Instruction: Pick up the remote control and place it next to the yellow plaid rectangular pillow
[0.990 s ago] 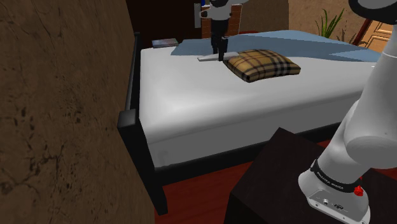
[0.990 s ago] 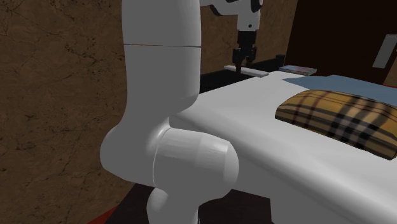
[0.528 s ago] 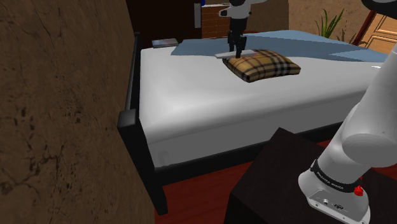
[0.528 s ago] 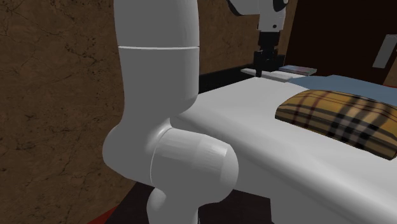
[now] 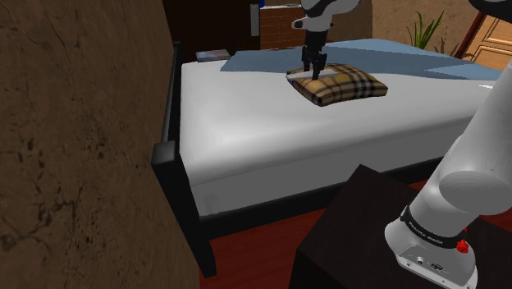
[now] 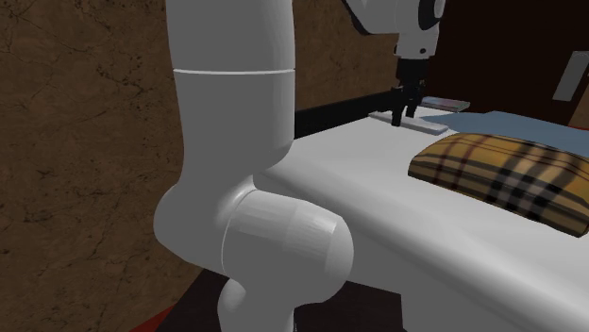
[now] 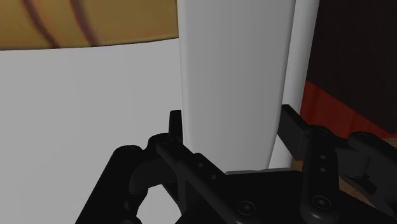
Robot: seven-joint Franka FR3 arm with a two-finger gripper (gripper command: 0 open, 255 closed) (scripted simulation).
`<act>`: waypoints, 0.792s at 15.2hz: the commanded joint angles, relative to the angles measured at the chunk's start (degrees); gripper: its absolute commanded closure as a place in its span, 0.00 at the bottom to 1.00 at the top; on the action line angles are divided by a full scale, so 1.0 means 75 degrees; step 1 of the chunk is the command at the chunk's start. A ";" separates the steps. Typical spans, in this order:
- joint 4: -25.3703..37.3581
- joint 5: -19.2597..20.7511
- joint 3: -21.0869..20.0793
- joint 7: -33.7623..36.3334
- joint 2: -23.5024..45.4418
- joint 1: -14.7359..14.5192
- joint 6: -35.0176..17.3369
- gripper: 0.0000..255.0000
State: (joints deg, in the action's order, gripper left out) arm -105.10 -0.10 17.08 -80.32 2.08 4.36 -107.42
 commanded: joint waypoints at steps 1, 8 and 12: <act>-0.0201 -0.0006 0.0002 -0.0009 0.0014 0.0003 -0.0220 1.00; -0.0756 -0.0053 0.0005 -0.0039 0.0160 0.0011 -0.0914 1.00; -0.1034 -0.0094 0.0005 -0.0065 0.0279 0.0018 -0.1305 1.00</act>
State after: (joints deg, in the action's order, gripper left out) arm -112.35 -0.68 17.10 -80.70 3.85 4.46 -116.36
